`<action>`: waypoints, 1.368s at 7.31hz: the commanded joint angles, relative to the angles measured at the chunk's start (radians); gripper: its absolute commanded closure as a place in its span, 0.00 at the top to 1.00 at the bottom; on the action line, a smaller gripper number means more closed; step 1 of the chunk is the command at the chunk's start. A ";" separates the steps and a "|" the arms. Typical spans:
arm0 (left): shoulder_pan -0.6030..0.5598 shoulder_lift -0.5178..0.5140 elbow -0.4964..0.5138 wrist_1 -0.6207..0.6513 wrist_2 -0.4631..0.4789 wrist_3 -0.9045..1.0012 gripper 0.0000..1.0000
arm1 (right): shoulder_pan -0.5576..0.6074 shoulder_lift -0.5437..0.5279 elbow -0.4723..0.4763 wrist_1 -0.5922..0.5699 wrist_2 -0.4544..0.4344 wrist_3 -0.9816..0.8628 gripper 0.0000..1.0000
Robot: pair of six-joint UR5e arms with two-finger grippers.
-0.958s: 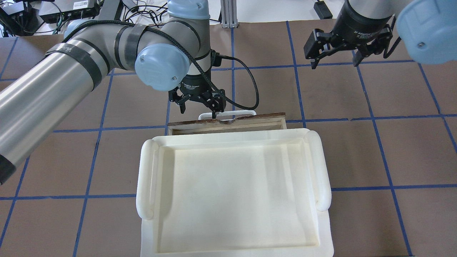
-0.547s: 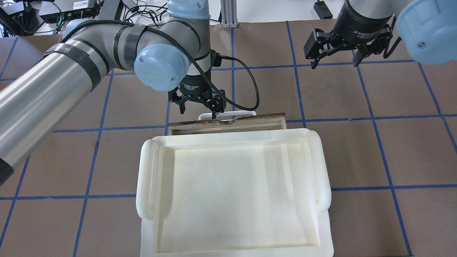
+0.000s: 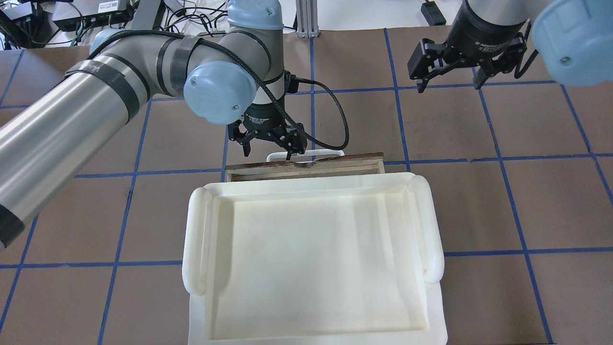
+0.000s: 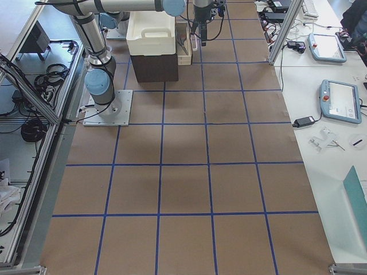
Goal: Put scissors in drawer and close it
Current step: 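Push the drawer front with the left gripper to slide it shut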
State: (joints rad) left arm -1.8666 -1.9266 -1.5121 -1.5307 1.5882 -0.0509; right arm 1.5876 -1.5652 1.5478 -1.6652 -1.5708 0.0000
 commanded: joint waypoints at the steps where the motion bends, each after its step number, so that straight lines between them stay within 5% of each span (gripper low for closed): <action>1: -0.002 0.023 -0.025 -0.020 -0.002 -0.004 1.00 | 0.000 0.001 0.000 0.001 0.000 0.000 1.00; 10: 0.000 0.061 -0.057 -0.107 -0.025 -0.015 1.00 | 0.000 0.001 0.000 -0.002 0.000 0.000 1.00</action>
State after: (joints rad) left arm -1.8670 -1.8759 -1.5649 -1.6049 1.5628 -0.0634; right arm 1.5877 -1.5647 1.5478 -1.6666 -1.5708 0.0000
